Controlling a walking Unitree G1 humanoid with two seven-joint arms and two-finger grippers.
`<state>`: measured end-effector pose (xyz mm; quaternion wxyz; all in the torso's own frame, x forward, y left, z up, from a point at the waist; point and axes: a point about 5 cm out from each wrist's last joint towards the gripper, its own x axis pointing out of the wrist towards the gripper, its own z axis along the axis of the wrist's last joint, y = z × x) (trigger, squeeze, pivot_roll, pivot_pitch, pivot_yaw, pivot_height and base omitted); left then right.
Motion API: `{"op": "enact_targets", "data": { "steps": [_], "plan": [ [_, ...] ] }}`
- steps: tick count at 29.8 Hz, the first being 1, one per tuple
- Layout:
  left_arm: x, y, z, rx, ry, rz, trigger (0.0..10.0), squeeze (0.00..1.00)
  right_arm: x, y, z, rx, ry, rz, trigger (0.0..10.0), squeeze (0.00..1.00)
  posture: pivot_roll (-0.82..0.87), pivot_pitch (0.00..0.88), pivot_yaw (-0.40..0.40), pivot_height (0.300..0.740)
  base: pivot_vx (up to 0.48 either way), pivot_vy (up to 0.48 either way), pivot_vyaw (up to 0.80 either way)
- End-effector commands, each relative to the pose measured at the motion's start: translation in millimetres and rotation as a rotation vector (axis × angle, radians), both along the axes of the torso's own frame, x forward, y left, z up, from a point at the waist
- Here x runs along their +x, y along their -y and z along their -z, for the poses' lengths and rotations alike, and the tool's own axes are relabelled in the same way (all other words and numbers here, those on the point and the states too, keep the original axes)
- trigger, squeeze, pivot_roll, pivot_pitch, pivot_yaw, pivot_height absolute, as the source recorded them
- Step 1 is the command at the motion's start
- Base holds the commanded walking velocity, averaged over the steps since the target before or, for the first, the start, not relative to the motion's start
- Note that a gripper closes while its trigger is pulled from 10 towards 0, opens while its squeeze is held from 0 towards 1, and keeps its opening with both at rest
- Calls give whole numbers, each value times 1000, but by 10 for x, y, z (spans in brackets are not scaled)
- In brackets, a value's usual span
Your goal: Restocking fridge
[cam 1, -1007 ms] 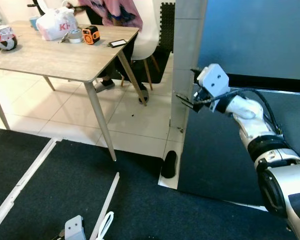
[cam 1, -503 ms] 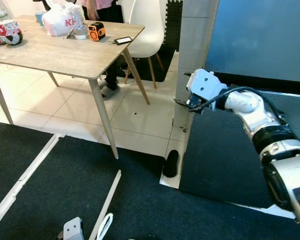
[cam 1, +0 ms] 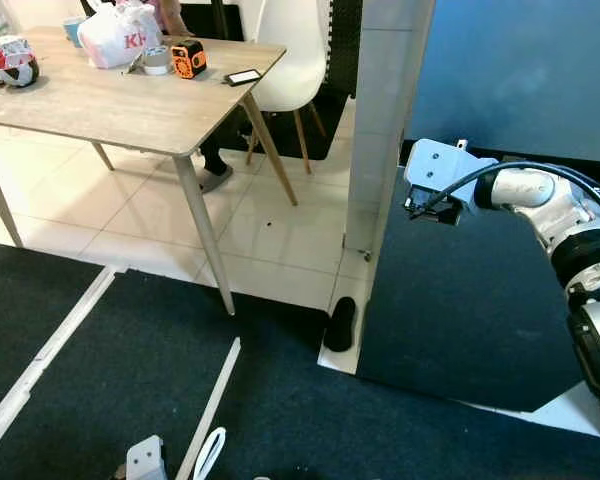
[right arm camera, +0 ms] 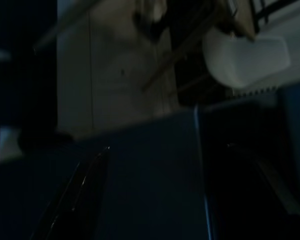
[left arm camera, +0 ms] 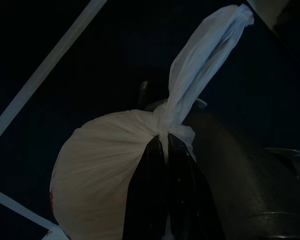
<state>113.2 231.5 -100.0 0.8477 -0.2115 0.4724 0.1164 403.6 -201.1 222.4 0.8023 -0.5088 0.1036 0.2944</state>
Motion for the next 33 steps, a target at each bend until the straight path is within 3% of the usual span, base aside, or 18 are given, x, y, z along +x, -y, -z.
{"op": "enact_targets", "data": {
  "steps": [1,3,6,8,12,13,16,19,24,25,27,30,33],
  "plan": [
    [-26,15,11,-3,-7,-3,10000,0,0,44,22,-40,-8,25,10000,0,-18,33,3,740,0,0,0],
    [-27,14,11,-2,-7,-1,10000,0,-3,58,45,-52,-17,35,10000,0,-17,33,5,740,0,0,0],
    [-27,13,11,0,-8,-2,10000,0,-68,75,217,-217,-144,-27,10000,0,-18,33,5,740,0,0,0],
    [-26,13,11,0,-8,-2,10000,0,-93,79,261,-265,-182,-55,10000,0,-18,33,5,740,0,0,0],
    [-21,19,11,0,-6,-2,10000,0,-114,38,295,-248,-227,-88,10000,0,-16,33,1,740,0,0,0],
    [-20,29,13,-3,-5,-2,10000,0,-176,32,344,-275,-325,-157,10000,0,-18,33,-1,740,0,0,0],
    [-25,42,17,-6,-6,-2,10000,0,-224,45,363,-290,-415,-197,10000,0,-20,34,-4,740,0,0,0],
    [-34,52,22,-9,-8,-2,10000,0,-239,52,358,-299,-441,-210,10000,0,-20,34,-5,740,0,0,0],
    [-43,88,31,-17,-9,-1,10000,0,-206,-122,245,-168,-351,-286,10000,0,-21,33,-7,740,0,0,0],
    [-45,92,33,-18,-10,-1,10000,0,-189,-196,170,-98,-294,-316,10000,0,-18,35,-7,740,0,0,0],
    [-47,93,34,-18,-11,-1,10000,0,-184,-214,141,-81,-271,-325,10000,0,-18,35,-7,740,0,0,0],
    [-51,91,34,-18,-12,2,10000,0,-144,-238,-41,50,-177,-322,10000,0,-17,38,-6,740,0,0,0],
    [-51,84,33,-17,-12,3,10000,0,-113,-215,-77,52,-141,-278,10000,0,-16,40,-7,740,0,0,0]
  ]
}}
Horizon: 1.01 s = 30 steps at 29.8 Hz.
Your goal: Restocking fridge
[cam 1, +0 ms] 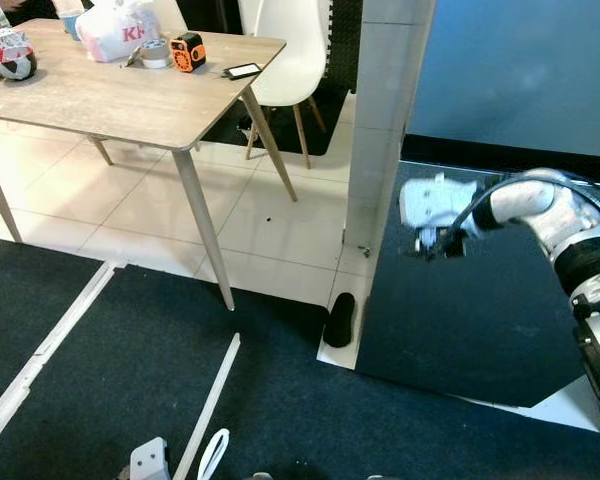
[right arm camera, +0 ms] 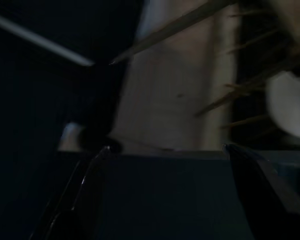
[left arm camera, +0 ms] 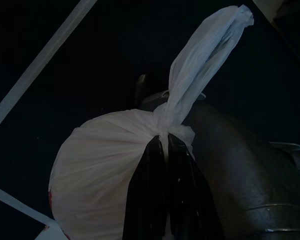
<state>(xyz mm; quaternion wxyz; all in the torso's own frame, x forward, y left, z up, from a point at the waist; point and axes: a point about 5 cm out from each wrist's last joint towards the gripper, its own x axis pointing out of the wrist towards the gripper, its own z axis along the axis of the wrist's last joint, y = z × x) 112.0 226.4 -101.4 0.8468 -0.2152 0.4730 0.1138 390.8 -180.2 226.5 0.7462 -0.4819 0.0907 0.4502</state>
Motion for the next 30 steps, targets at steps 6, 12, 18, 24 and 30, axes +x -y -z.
{"op": "enact_targets", "data": {
  "steps": [6,12,18,24,30],
  "plan": [
    [-56,7,18,-2,-17,1,10000,0,119,145,-52,-5,122,229,10000,0,-14,39,-7,740,0,0,0],
    [-66,9,20,-3,-18,1,10000,0,150,214,-46,-17,168,318,10000,0,-8,41,-8,740,0,0,0],
    [-112,6,30,-3,-25,4,10000,0,153,319,86,-146,163,404,10000,0,-6,56,-7,740,0,0,0],
    [-161,-6,38,-2,-33,4,10000,0,110,307,212,-232,86,346,10000,0,-5,67,-8,740,0,0,0],
    [-206,-8,46,-4,-39,4,10000,0,74,350,269,-340,10,316,10000,0,-9,79,-12,740,0,0,0]
  ]
}}
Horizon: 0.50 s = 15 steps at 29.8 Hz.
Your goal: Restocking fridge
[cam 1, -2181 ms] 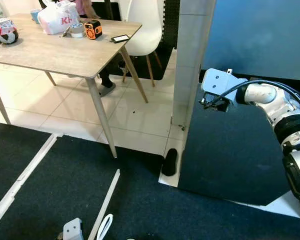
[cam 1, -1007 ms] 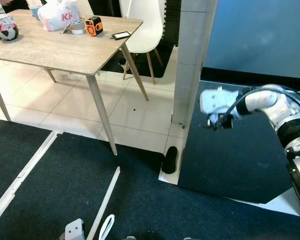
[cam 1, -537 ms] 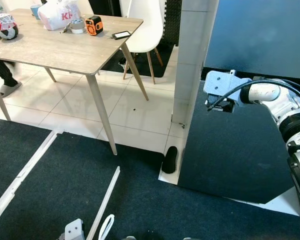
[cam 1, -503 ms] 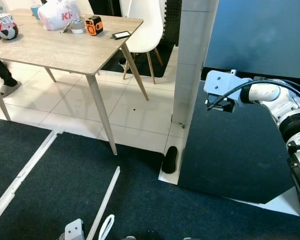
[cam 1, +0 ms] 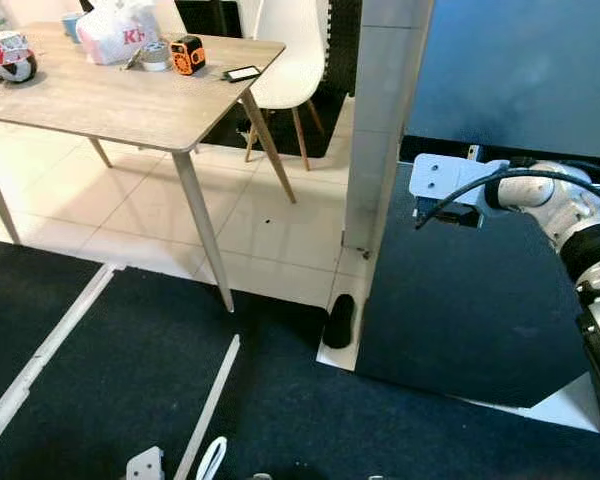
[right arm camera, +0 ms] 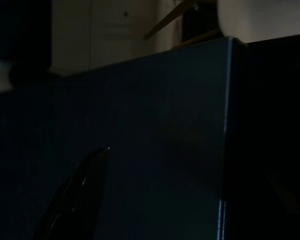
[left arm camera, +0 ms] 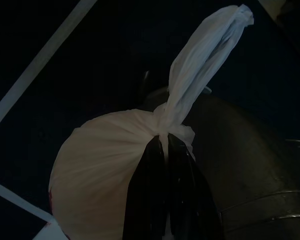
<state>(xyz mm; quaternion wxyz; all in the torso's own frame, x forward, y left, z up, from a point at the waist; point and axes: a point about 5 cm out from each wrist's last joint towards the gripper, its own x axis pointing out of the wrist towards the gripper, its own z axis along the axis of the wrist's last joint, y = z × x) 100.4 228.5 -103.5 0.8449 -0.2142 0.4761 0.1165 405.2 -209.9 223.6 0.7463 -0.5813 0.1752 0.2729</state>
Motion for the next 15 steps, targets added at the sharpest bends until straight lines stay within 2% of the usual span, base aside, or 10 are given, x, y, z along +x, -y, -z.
{"op": "enact_targets", "data": {
  "steps": [1,12,15],
  "plan": [
    [-96,14,28,-7,-33,6,10000,0,-71,59,228,-69,-146,8,10000,0,-9,80,-12,740,0,0,0],
    [-80,35,29,-13,-30,13,10000,0,-141,75,234,-143,-306,-69,10000,0,-16,85,-17,740,0,0,0],
    [-66,39,25,-14,-24,16,10000,0,-200,73,282,-142,-406,-115,10000,0,-17,84,-15,740,0,0,0]
  ]
}}
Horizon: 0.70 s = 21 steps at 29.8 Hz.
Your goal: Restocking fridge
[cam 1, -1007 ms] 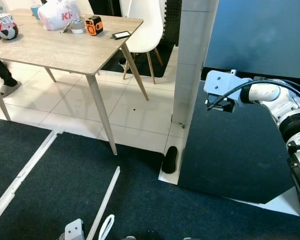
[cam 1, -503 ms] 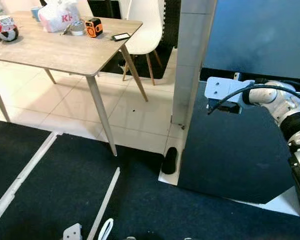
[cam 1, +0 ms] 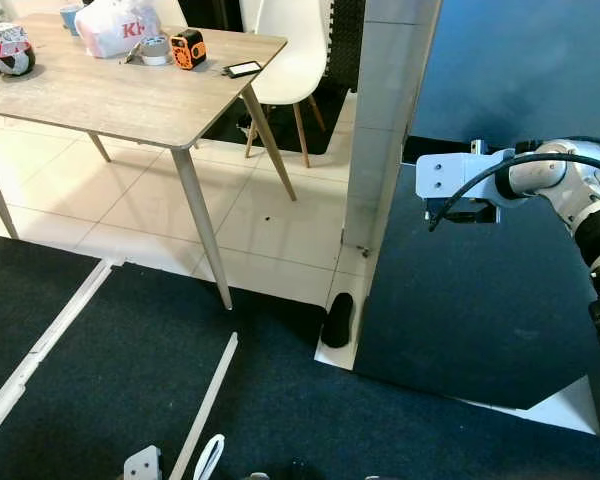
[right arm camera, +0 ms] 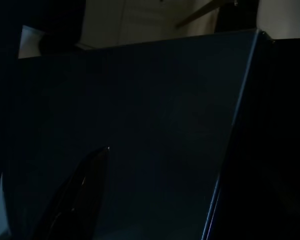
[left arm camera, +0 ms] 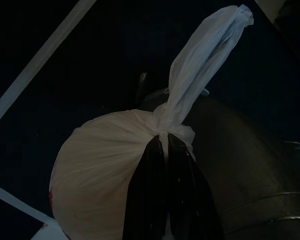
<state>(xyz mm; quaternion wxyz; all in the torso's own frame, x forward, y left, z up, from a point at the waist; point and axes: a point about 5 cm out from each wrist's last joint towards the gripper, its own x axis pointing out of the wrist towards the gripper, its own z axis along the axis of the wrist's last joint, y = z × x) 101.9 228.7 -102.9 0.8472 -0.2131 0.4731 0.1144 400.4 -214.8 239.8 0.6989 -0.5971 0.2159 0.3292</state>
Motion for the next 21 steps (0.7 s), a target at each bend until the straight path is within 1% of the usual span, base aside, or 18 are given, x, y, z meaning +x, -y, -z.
{"op": "enact_targets", "data": {
  "steps": [1,2,3,5,8,10,12,13,14,15,17,18,20,21],
  "plan": [
    [-80,41,31,-16,-32,12,10000,0,-152,25,445,-67,-271,-40,10000,0,-17,84,-15,740,0,0,0],
    [-76,42,30,-17,-30,13,10000,0,-177,20,458,-59,-312,-60,10000,0,-17,84,-15,740,0,0,0],
    [-83,37,31,-16,-33,13,10000,0,-200,8,451,-32,-352,-84,10000,0,-18,82,-14,740,0,0,0],
    [-92,32,33,-15,-38,13,10000,0,-221,-25,413,35,-398,-114,10000,0,-21,81,-11,740,0,0,0],
    [-91,32,33,-15,-39,14,10000,0,-227,-37,395,60,-412,-124,10000,0,-21,81,-11,740,0,0,0],
    [-63,41,28,-16,-33,17,10000,0,-230,-42,364,89,-417,-136,10000,0,-20,76,-11,740,0,0,0],
    [-63,41,28,-16,-33,17,10000,0,-230,-42,364,89,-417,-136,10000,0,-20,76,-11,740,0,0,0],
    [-37,46,23,-18,-27,18,10000,0,-237,-99,273,187,-427,-186,10000,0,-18,74,-10,740,0,0,0],
    [-37,46,23,-18,-27,18,10000,0,-237,-99,273,187,-427,-186,10000,0,-18,74,-10,740,0,0,0],
    [-30,46,21,-17,-26,18,10000,0,-243,-138,217,247,-434,-220,10000,0,-18,74,-10,740,0,0,0],
    [-26,40,20,-16,-27,20,10000,0,-283,-294,-36,479,-458,-375,10000,0,-25,70,-4,740,0,0,0],
    [-26,40,20,-16,-27,20,10000,0,-283,-294,-36,479,-458,-375,10000,0,-25,70,-4,740,0,0,0],
    [-24,35,18,-15,-29,22,10000,0,-331,-374,-209,620,-456,-485,10000,0,-26,68,-3,740,0,0,0],
    [-24,35,18,-15,-29,22,10000,0,-331,-374,-209,620,-456,-485,10000,0,-26,68,-3,740,0,0,0]
  ]
}}
